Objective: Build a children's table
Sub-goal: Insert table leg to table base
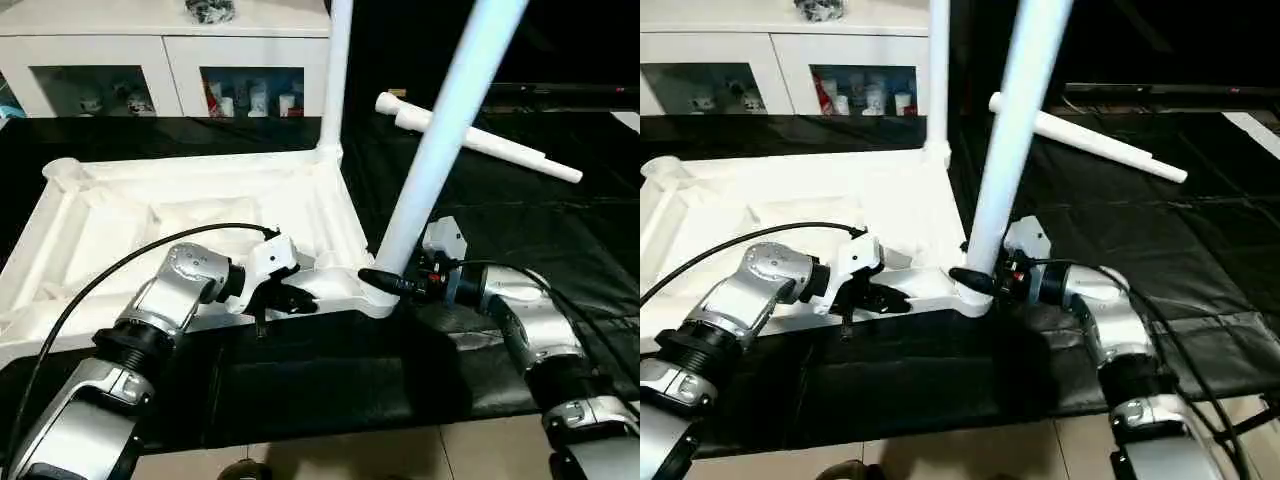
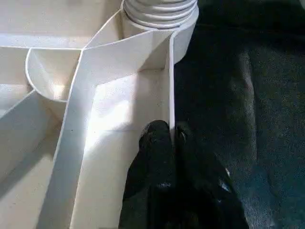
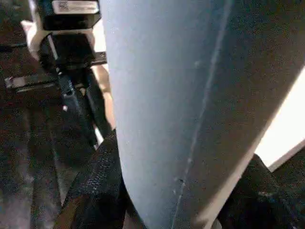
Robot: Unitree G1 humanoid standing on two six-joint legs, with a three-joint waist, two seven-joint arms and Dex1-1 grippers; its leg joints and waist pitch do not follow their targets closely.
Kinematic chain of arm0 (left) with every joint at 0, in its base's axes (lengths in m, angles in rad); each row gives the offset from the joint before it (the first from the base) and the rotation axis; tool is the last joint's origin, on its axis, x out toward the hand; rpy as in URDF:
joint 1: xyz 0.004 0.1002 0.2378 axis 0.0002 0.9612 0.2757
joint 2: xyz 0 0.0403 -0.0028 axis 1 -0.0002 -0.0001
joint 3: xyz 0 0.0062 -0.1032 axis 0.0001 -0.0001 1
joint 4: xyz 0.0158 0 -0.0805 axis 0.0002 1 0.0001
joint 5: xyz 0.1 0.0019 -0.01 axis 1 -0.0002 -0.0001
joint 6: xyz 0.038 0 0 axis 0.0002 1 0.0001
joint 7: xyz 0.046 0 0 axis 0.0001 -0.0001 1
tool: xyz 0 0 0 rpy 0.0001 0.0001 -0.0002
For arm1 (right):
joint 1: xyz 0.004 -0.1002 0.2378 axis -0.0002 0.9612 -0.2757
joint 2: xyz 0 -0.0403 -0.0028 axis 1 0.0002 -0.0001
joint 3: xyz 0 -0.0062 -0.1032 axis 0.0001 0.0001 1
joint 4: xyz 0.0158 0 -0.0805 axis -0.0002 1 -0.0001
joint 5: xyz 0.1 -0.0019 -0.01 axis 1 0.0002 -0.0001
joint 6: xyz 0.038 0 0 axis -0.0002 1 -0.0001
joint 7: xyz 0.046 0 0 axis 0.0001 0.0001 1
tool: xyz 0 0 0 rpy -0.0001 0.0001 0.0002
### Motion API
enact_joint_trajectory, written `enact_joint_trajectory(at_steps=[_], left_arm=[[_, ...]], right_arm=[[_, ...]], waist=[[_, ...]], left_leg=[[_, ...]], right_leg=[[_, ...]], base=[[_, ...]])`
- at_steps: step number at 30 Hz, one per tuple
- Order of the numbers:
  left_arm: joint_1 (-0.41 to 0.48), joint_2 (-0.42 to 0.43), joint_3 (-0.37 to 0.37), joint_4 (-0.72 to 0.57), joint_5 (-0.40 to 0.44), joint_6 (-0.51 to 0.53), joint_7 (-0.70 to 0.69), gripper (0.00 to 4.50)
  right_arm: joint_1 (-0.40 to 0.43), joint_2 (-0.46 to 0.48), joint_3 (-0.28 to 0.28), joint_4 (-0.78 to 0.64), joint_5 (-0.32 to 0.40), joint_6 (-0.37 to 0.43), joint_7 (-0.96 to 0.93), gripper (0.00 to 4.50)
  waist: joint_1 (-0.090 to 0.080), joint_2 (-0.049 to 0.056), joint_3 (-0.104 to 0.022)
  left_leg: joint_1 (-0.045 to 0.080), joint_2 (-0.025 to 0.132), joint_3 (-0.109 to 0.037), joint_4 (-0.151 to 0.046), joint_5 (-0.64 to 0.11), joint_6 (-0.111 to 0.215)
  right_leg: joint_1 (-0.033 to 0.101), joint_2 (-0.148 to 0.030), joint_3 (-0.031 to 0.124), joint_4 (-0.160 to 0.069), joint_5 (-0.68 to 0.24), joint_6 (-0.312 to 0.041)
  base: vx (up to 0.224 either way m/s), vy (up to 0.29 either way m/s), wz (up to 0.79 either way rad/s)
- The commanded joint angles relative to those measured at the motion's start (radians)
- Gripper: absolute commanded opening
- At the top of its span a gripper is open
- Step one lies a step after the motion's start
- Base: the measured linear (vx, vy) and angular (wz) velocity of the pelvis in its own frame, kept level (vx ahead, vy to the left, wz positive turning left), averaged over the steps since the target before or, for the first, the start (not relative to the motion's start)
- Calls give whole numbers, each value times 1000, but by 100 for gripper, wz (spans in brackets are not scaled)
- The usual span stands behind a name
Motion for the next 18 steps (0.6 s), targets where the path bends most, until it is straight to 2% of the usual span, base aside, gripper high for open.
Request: enact_joint_trajectory(at_steps=[1, 6, 10, 12, 13, 14, 15, 18], left_arm=[[-53, -5, -2, -26, 7, -29, -2, 0], [-50, -5, -20, -32, 4, -48, -48, 0], [-37, 3, -50, -48, 5, -53, -105, 0], [-40, 3, -52, -39, 12, -60, -103, 0], [-53, -5, -47, -9, 24, -70, -83, 0], [-58, -9, -43, 1, 26, -70, -76, 0], [-65, -12, -37, 14, 28, -70, -63, 0], [-76, -16, -27, 31, 28, -69, -45, 0]], right_arm=[[51, 2, 97, 41, -59, 34, 74, 195], [53, 5, 98, 48, -56, 40, 94, 195], [55, 8, 97, 49, -51, 49, 101, 195], [56, 10, 96, 47, -51, 50, 101, 195], [59, 13, 95, 43, -51, 53, 100, 195], [60, 14, 95, 41, -51, 54, 99, 195], [62, 16, 93, 38, -50, 56, 97, 195], [65, 19, 87, 35, -49, 59, 91, 195]], waist=[[-5, -5, -62], [-3, -6, -62], [-4, -5, -63], [-5, -6, -64], [-5, 1, -63], [-5, -2, -64], [-5, 1, -63], [0, 0, -63]], left_leg=[[41, 60, -29, -82, -392, -7], [42, 61, -31, -84, -408, -15], [44, 62, -31, -86, -416, -23], [44, 62, -31, -86, -417, -24], [43, 61, -31, -88, -427, -29], [46, 61, -31, -86, -435, -31], [46, 60, -31, -87, -440, -32], [48, 62, -33, -88, -455, -38]], right_leg=[[12, -65, 27, -87, -375, -220], [11, -67, 28, -88, -399, -212], [10, -64, 28, -85, -364, -225], [11, -64, 28, -84, -352, -229], [11, -63, 28, -87, -351, -227], [11, -63, 28, -86, -354, -228], [10, -62, 28, -86, -359, -227], [9, -65, 28, -89, -385, -223]], base=[[0, 0, 0], [0, 0, 0], [0, 0, 0], [0, 0, 0], [0, 0, 0], [0, 0, 0], [0, 0, 0], [0, 0, 0]])
